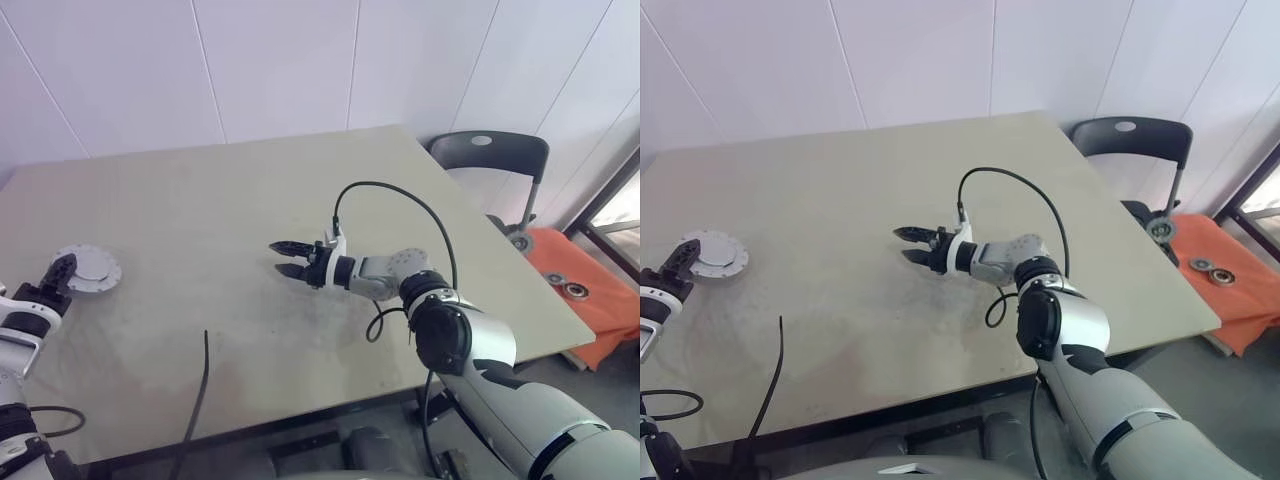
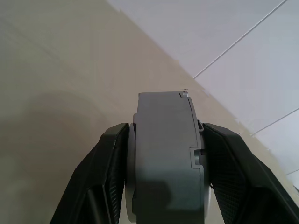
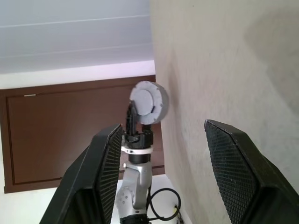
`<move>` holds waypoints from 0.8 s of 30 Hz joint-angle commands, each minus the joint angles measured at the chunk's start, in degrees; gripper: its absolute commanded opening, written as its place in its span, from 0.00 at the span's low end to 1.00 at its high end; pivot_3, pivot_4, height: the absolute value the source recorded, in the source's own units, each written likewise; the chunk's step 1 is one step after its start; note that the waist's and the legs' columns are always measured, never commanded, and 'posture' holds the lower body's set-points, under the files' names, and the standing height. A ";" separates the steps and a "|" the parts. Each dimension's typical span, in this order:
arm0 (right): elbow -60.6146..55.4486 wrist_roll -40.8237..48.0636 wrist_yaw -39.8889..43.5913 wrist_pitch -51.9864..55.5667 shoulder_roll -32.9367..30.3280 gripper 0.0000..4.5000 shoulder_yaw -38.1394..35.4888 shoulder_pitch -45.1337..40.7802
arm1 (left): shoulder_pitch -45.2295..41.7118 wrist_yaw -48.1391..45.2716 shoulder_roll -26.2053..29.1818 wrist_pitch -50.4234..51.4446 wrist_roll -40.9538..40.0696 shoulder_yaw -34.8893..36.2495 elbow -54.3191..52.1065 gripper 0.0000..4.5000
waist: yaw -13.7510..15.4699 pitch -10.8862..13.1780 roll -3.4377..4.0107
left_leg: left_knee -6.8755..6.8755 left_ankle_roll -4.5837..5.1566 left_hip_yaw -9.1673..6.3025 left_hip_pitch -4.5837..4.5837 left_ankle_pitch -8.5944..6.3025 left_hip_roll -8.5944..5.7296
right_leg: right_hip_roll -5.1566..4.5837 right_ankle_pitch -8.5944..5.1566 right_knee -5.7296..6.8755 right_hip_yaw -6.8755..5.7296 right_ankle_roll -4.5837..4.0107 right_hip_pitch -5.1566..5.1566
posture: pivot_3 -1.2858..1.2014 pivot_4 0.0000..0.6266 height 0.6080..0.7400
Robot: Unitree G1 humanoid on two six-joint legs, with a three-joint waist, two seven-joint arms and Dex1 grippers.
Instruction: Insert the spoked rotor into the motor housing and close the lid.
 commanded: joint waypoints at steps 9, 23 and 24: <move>-1.81 -0.03 0.90 0.56 -0.87 0.64 0.17 -1.24 | -5.56 -5.38 4.30 -5.53 5.76 1.30 9.17 0.54 | 0.01 -0.01 -0.02 | 0.03 0.00 -0.11 0.00 0.00 0.00 | 0.00 0.00 0.08 -0.09 0.00 0.01 | 0.52 0.00 1.00; -1.68 -0.12 0.20 -0.51 -0.69 0.65 0.50 -0.94 | -7.27 -6.50 5.19 -8.14 9.59 0.89 14.72 0.98 | 0.02 -0.03 -0.04 | 0.06 -0.01 -0.18 0.04 0.01 0.00 | 0.00 0.01 0.21 -0.14 -0.01 0.02 | 0.52 0.00 1.00; -1.68 -0.17 0.12 -0.58 -0.64 0.65 0.53 -0.93 | -7.12 -6.61 5.32 -7.89 9.72 0.85 14.88 1.00 | 0.08 -0.03 -0.04 | 0.06 -0.01 -0.19 0.04 0.01 0.00 | -0.01 0.01 0.21 -0.15 -0.01 0.02 | 0.52 0.00 1.00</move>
